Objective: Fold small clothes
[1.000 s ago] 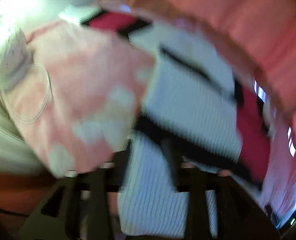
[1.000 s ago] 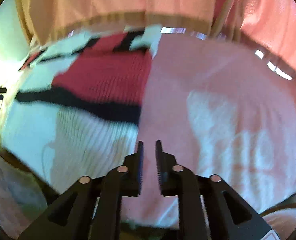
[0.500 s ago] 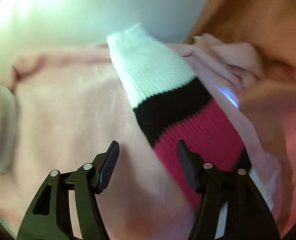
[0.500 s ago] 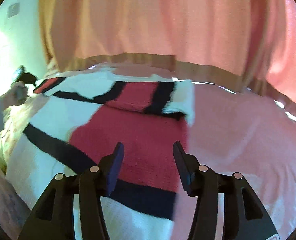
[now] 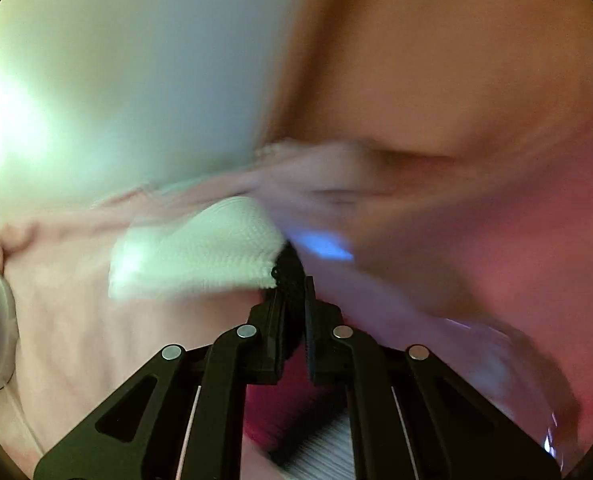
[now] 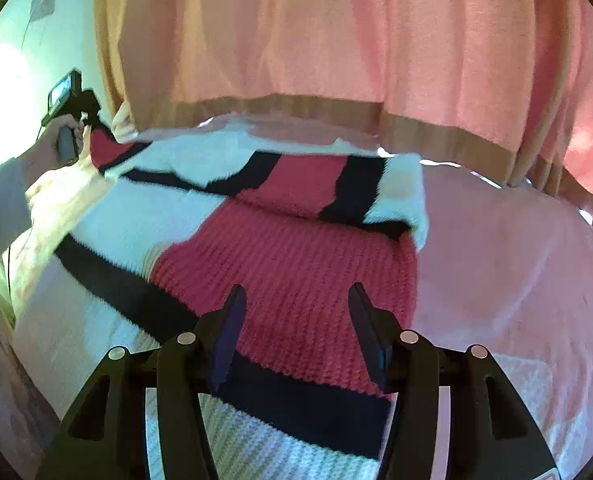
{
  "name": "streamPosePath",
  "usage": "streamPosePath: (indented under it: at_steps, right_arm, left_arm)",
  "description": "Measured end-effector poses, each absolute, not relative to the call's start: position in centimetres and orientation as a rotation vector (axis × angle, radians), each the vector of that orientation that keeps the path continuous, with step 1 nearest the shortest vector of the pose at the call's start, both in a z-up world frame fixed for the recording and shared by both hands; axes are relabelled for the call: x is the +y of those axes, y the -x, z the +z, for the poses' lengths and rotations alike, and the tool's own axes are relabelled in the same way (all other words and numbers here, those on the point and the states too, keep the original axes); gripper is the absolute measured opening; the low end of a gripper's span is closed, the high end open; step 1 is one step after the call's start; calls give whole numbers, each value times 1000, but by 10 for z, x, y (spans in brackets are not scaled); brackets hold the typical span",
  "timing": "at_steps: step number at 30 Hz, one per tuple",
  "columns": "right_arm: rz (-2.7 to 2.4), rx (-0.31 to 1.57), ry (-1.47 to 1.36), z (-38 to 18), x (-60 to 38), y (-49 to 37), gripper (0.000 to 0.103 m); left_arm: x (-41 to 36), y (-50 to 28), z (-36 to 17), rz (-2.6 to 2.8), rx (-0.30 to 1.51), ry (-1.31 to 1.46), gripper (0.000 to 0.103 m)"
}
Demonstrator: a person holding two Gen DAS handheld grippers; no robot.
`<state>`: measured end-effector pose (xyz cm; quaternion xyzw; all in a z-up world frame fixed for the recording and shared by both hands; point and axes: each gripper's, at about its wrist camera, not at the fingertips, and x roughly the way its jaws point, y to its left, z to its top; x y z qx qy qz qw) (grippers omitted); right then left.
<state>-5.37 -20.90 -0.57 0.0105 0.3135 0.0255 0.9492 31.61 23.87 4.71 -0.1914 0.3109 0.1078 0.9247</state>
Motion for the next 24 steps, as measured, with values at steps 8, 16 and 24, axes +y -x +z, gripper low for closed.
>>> streamPosePath:
  at_steps: [8, 16, 24]
  right_arm:
    - [-22, 597, 12, 34, -240, 63, 65]
    - [-24, 625, 107, 50, -265, 56, 66]
    - [132, 685, 142, 49, -221, -17, 66]
  left_arm:
    - [-18, -209, 83, -303, 725, 114, 26]
    - [-34, -151, 28, -234, 877, 39, 74]
    - [71, -154, 21, 33, 896, 340, 84]
